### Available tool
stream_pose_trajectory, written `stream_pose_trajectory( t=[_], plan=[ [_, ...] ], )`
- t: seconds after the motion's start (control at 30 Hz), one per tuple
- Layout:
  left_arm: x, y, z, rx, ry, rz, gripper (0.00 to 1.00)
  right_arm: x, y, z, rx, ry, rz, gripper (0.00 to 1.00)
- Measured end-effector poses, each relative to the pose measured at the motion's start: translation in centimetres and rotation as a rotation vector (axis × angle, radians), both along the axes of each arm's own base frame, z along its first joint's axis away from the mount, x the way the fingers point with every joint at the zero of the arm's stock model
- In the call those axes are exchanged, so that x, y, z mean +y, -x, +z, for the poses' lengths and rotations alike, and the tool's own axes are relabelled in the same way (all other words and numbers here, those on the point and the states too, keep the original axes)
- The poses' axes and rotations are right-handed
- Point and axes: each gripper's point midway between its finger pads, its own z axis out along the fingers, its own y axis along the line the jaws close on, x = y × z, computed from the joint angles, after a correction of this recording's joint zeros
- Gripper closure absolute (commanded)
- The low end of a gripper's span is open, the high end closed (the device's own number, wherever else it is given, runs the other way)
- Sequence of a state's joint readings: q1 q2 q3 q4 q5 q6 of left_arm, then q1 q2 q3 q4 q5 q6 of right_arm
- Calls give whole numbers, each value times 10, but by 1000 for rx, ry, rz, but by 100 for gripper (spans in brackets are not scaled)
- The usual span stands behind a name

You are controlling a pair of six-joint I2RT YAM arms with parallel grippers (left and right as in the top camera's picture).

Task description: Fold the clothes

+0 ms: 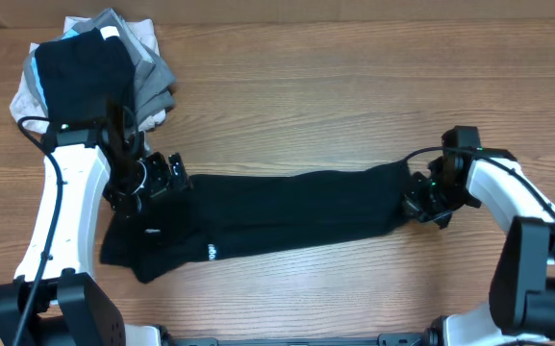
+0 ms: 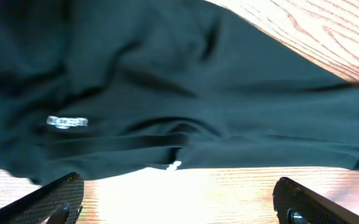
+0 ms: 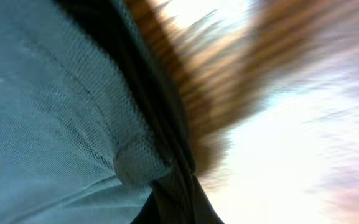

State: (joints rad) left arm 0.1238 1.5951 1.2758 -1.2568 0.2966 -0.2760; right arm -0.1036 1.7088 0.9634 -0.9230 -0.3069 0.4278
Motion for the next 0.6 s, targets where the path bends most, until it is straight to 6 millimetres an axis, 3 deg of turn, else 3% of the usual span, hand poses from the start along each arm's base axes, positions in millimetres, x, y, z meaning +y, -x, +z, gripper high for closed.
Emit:
stream_pose_trajectory(
  t=[0.13, 0.3, 0.5, 0.6],
  plan=[
    [0, 2, -5, 6, 1, 0, 0, -13, 2, 8, -2, 83, -32, 96],
    [0, 1, -9, -1, 0, 0, 0, -16, 5, 17, -16, 155, -28, 96],
    [0, 2, -13, 4, 1, 0, 0, 7, 9, 24, -41, 263, 66, 96],
    [-1, 2, -13, 2, 2, 0, 0, 30, 13, 23, -55, 312, 141, 96]
  ],
)
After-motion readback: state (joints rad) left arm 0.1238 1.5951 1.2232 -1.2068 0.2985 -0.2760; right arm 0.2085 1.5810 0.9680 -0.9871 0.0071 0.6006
